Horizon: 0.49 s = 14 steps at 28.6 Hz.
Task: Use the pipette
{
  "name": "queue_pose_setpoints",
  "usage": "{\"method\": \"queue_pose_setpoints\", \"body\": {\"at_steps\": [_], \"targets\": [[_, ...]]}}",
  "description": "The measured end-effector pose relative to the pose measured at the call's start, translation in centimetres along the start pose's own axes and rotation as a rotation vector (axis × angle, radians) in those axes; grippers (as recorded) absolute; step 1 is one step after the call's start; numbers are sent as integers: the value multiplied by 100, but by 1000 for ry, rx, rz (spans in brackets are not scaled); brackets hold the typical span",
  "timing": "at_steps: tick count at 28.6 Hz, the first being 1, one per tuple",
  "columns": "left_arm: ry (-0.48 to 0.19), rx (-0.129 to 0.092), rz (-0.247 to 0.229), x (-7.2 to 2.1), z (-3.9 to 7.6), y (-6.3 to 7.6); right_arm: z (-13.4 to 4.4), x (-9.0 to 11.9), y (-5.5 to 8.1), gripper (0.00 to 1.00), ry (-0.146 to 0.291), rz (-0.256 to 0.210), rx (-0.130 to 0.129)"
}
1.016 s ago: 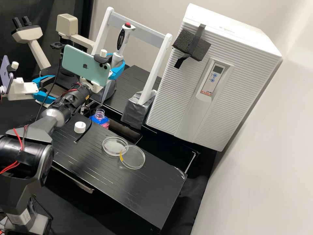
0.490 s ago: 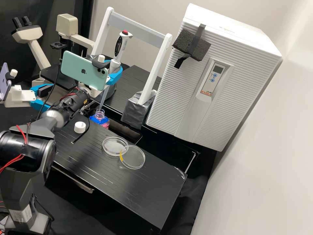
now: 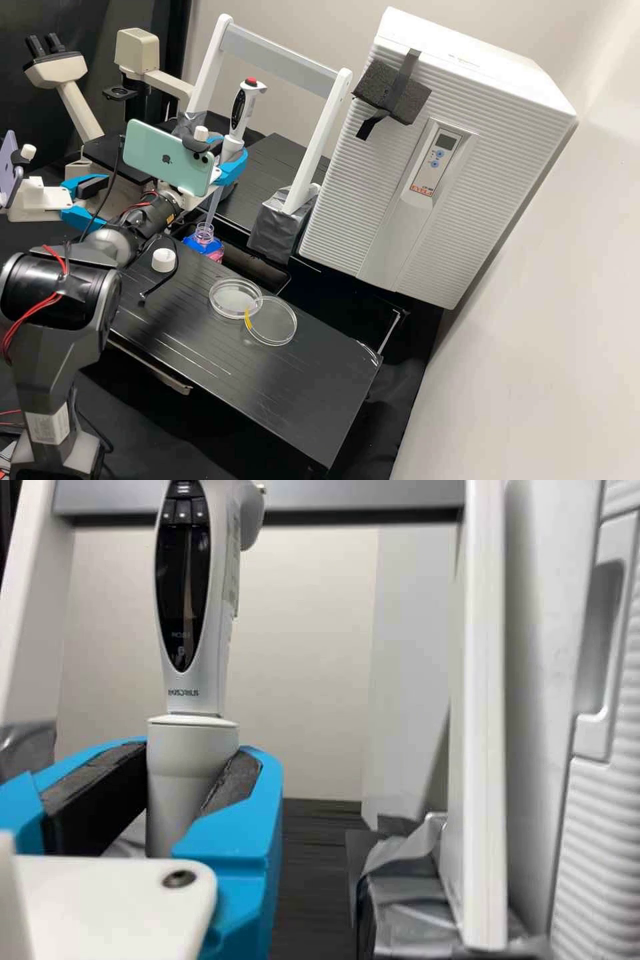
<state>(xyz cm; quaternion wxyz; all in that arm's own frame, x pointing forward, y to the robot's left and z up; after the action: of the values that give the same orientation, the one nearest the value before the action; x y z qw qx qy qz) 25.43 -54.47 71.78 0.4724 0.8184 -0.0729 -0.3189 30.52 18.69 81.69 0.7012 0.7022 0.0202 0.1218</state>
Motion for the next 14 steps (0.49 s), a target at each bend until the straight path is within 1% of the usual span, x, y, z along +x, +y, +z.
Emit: {"method": "queue_pose_setpoints", "body": {"at_steps": [4,6,10,14], "targets": [[0,0,0,0,0,0,39,-11,-45,0,-10,-13,-8],[0,0,0,0,0,0,55,-22,-57,0,-14,-16,-4],[0,0,0,0,0,0,86,-33,-93,0,-20,-21,-11],[1,0,-2,2,-2,-6,127,-55,-168,0,-21,-17,-5]]}}
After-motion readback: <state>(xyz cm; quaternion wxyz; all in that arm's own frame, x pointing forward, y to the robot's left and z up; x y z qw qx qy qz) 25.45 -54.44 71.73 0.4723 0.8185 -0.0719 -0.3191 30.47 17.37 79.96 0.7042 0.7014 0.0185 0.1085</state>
